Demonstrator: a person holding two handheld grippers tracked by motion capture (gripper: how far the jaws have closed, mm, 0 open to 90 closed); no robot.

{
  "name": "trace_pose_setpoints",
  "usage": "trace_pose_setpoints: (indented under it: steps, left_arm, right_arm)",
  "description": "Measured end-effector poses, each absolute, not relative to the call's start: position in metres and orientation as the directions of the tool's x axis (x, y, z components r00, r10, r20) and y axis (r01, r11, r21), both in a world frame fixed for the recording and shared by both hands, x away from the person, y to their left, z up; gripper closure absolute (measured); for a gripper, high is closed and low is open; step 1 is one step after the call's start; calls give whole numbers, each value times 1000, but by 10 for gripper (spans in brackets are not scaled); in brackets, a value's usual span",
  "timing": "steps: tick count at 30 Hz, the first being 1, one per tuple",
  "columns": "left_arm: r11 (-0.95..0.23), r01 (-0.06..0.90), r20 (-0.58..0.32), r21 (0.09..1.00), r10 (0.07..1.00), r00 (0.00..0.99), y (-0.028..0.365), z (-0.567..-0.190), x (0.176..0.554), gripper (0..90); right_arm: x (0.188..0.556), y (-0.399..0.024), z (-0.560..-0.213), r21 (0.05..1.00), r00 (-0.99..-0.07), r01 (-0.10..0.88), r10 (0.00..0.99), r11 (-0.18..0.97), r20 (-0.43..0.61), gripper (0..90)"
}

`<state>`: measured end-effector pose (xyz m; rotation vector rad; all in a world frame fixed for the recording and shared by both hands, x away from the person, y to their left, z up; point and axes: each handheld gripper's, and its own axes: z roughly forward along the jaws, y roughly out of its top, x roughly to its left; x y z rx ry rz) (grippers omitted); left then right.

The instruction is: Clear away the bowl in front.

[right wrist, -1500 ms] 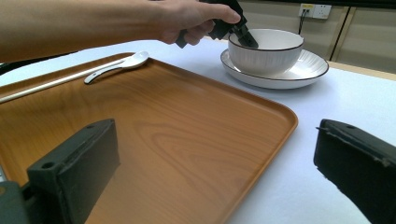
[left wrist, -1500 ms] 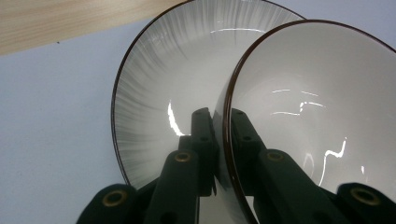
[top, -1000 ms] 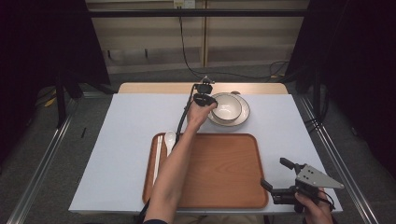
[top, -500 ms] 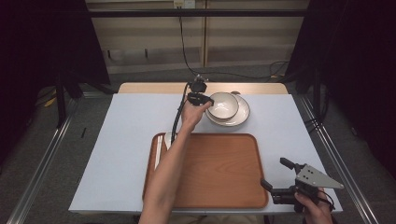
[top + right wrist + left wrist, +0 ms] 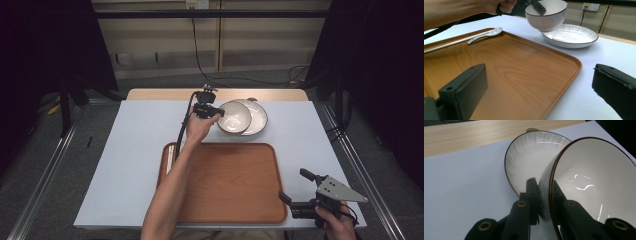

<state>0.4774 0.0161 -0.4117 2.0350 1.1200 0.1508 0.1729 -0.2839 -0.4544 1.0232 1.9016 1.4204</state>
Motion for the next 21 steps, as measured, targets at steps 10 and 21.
trace_pose_setpoints:
  steps: [10, 21]
  left_arm:
    - [-286, 661, -296, 694, 723, 624, 25, -415, 458, 824]
    - [-358, 632, -292, 688, 660, 692, -7, -420, 435, 824]
  right_arm:
    - [174, -284, -455, 956, -565, 248, 825, 156, 12, 0]
    - [174, -283, -455, 958, -568, 237, 823, 162, 1, 0]
